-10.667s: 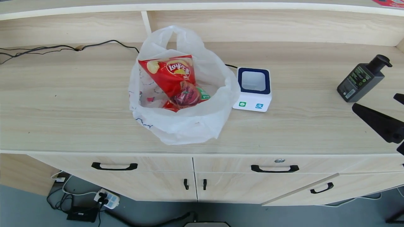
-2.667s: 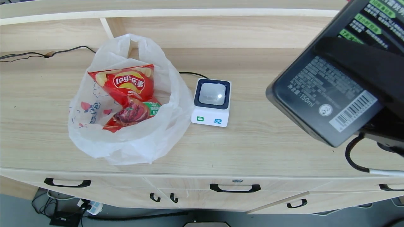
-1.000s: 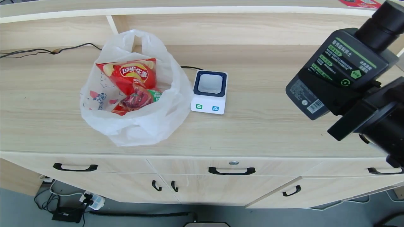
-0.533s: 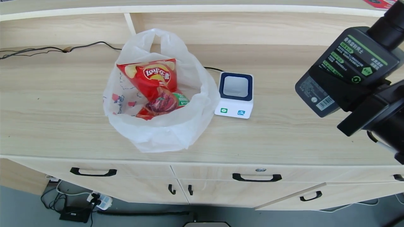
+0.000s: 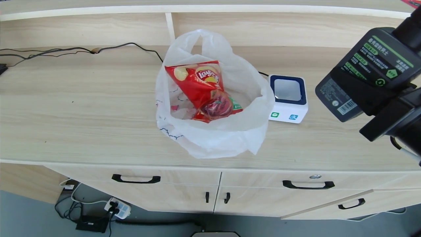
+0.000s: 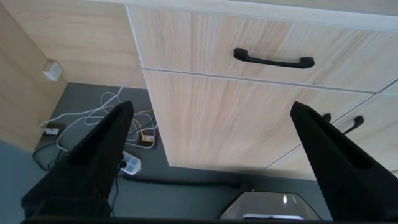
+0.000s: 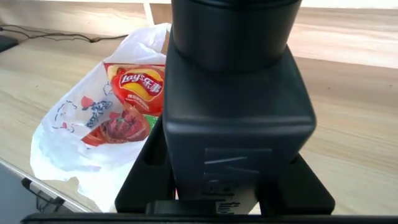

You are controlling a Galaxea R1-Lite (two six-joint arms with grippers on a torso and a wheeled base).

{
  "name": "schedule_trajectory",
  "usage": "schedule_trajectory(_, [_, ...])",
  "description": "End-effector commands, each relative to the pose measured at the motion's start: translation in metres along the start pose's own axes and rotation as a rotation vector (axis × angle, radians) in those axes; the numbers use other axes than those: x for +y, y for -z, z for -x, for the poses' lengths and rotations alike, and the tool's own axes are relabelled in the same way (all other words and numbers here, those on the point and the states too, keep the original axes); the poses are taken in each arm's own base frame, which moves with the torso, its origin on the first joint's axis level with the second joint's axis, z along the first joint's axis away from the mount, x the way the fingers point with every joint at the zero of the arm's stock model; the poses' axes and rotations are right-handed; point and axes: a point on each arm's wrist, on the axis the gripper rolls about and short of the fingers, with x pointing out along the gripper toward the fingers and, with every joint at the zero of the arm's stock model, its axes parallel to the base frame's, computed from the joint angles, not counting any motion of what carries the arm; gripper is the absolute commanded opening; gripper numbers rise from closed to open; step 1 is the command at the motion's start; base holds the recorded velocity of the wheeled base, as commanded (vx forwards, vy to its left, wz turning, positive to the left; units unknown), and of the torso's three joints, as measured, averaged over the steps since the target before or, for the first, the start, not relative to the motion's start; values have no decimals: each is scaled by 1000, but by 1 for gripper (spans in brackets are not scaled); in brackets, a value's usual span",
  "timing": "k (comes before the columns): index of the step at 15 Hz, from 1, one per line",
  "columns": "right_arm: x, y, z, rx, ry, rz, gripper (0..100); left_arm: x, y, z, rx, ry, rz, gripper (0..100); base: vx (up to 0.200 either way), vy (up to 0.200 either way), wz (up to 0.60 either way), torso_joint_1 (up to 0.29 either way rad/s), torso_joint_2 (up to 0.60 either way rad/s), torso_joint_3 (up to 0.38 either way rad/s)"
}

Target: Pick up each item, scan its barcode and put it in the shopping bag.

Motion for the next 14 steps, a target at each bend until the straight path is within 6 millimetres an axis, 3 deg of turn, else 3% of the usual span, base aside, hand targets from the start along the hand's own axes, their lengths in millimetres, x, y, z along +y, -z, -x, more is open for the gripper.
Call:
schedule_trajectory(1, [-1,-2,2,-7,5,-7,0,0,0,0,1,0,-1,100,0,0,600,2,2,2])
schedule_trajectory(9, [-3,-8,-4,17,34,-24,0,0,0,0,1,0,-1,100,0,0,600,1,2,1])
schedule_trajectory(12, [-3,-4,-10,118,25,-37,0,0,0,0,1,0,-1,100,0,0,0,0,0,0])
schedule_trajectory(14, [-24,8,-15,177,121,-75,0,0,0,0,1,0,1,100,0,0,0,0,0,0])
